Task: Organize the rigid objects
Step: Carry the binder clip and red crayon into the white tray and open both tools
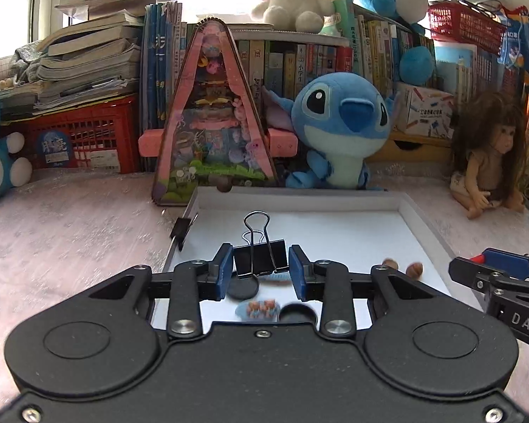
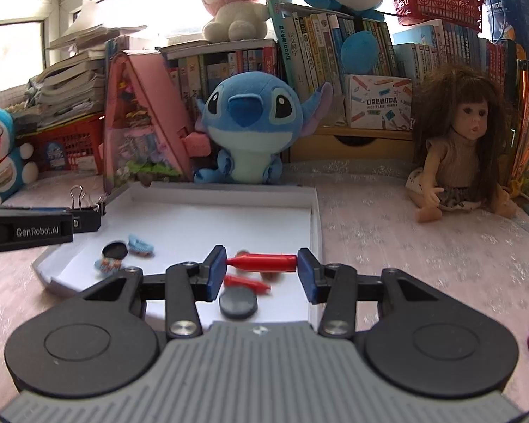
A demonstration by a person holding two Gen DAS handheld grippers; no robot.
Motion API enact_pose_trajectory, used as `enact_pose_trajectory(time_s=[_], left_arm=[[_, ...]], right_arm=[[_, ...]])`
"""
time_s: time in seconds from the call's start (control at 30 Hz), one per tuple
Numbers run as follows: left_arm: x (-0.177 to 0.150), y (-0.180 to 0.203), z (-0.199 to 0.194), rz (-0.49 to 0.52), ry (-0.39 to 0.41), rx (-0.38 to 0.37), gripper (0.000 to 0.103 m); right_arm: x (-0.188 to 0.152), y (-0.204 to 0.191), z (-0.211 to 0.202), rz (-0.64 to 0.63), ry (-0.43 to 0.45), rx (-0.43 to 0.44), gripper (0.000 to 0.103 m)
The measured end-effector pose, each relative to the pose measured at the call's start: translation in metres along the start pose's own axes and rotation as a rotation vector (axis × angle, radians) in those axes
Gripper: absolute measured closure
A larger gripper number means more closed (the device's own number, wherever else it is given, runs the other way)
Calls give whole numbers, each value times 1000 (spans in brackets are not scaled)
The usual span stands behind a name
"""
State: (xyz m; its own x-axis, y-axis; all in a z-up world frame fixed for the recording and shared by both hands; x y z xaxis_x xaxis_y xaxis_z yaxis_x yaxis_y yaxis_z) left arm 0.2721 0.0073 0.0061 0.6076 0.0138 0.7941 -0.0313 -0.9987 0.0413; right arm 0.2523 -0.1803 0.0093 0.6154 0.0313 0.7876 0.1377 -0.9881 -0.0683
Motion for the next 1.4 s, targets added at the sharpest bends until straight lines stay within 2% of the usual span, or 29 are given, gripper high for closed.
enact_pose_trajectory(time_s=[0.2, 0.37, 0.67, 0.93, 1.4], left_arm=[[5, 2, 32, 15, -14, -10, 71], [4, -1, 58, -9, -40, -4, 71], [4, -7, 84, 8, -52, 20, 71], [5, -10, 95, 20, -60, 48, 71], [-5, -16, 108, 8, -123, 67, 71]], right_arm=[[16, -3, 31, 11, 10, -3, 54], [20, -8, 54, -10, -12, 6, 54], [16, 6, 92, 59, -74, 3, 54], [13, 9, 107, 62, -102, -5, 54], [8, 8, 114, 47, -148, -25, 54]])
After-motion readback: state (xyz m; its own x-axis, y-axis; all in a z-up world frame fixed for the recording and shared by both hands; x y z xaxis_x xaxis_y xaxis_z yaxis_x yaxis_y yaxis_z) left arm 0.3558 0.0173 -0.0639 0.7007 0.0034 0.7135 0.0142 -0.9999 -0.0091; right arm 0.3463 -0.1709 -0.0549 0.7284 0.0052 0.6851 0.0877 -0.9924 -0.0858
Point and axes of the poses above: each gripper's, at about its wrist camera, not at the fingertips, and z roughly the way its jaws point, y to its right, x to its top, the point moved 9 cm from there along z, roughly the way its jaws point, and after that the axes turned 6 degrees about -y, right-handed, at the moved point
